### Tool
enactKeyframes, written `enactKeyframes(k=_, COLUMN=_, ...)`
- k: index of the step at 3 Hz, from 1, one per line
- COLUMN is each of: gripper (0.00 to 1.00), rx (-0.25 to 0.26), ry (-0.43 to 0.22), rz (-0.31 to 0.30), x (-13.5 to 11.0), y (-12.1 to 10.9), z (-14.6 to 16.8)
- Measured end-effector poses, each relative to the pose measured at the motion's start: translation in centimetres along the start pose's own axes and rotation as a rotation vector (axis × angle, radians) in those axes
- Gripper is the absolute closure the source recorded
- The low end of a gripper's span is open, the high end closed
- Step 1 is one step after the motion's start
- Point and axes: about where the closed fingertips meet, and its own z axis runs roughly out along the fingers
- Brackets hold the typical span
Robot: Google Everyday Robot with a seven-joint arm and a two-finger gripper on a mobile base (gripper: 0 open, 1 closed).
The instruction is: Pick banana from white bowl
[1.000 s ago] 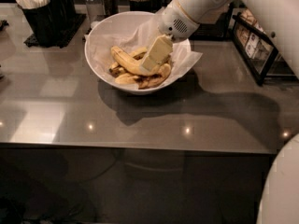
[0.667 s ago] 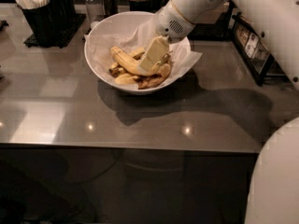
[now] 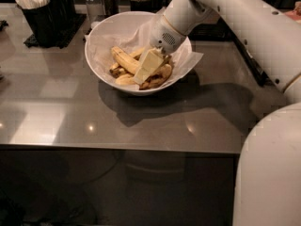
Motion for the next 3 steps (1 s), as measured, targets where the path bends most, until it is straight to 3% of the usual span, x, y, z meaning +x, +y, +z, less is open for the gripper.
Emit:
enactKeyframes(k=1, gripper=0.39, rx=-0.032, ry=0.008, rz=0.007, x=0.3, y=0.0, z=1.3)
enactKeyframes(k=2, gripper=0.57, rx=-0.042, ry=-0.007, rz=0.001, x=0.2, y=0.1, z=1.2)
enactKeyframes(k=3, gripper=0.81, rx=-0.021, ry=-0.023, rz=-0.02, x=-0.2, y=0.4, z=-0.1)
